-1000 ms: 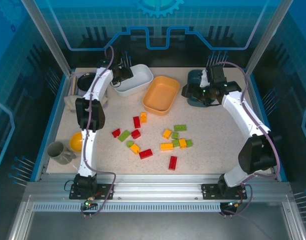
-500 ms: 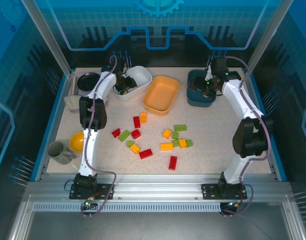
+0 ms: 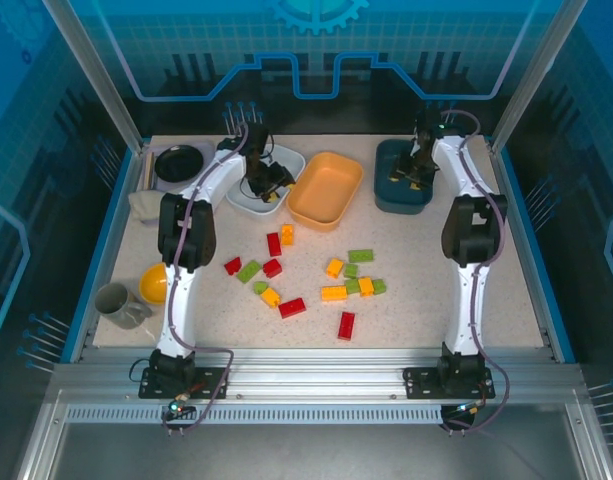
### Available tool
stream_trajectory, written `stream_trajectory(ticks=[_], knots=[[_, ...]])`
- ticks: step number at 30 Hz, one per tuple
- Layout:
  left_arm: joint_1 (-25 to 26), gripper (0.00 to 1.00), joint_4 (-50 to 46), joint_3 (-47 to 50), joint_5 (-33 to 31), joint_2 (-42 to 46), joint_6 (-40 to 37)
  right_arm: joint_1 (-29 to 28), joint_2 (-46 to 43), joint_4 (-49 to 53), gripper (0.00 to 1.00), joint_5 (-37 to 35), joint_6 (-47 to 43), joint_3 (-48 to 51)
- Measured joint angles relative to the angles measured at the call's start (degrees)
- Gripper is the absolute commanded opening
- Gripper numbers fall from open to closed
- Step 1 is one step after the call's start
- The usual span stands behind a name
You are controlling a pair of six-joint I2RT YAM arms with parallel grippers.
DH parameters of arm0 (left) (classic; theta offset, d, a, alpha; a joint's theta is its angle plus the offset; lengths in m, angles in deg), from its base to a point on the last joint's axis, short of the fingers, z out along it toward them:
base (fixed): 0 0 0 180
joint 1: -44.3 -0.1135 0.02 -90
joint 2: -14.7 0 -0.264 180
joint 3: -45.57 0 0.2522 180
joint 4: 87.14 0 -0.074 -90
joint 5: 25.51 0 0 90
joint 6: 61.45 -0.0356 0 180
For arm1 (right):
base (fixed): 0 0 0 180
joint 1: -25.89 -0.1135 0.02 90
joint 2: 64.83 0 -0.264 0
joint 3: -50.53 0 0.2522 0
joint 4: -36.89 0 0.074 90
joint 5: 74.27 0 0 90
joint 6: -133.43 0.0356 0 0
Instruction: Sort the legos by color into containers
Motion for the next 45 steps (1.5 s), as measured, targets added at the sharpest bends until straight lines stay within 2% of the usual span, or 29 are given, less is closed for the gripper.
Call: stream_trajectory(ticks=[5, 10, 20, 29, 34, 38, 42, 45], knots=[[1.4, 0.49, 2.2, 3.7, 1.4, 1.8, 1.7, -0.6, 4.4, 3.5, 0.47, 1.0, -1.9, -0.4], [1.8, 0.48, 4.5, 8.5, 2.6, 4.1, 2.1, -3.4, 4.2, 4.0, 0.45, 1.7, -4.4, 2.2], [4.1, 0.45, 8.9, 19.6, 4.5, 10.8, 3.3, -10.5, -4.8, 1.8, 0.43, 2.1, -7.7, 19.7], [5.0, 0.46, 10.4, 23.6, 4.7, 14.0, 3.3, -11.8, -13.2, -0.6, 0.47, -1.6, -8.8, 26.5], [5.0, 0.49, 9.9, 20.6, 4.0, 13.3, 3.2, -12.4, -23.1, -3.5, 0.59, -6.5, -7.5, 33.7], [4.9, 0.49, 9.9, 14.4, 3.7, 10.5, 2.9, -15.3, -35.3, -6.4, 0.63, -7.6, -3.6, 44.0], [4.8, 0.5, 9.1, 8.5, 3.4, 7.0, 2.1, -20.1, -44.6, -9.1, 0.64, -7.2, 3.4, 55.7], [4.7, 0.51, 7.8, 6.2, 2.6, 6.1, 1.5, -21.2, -50.4, -10.1, 0.67, -7.2, 11.5, 64.7]])
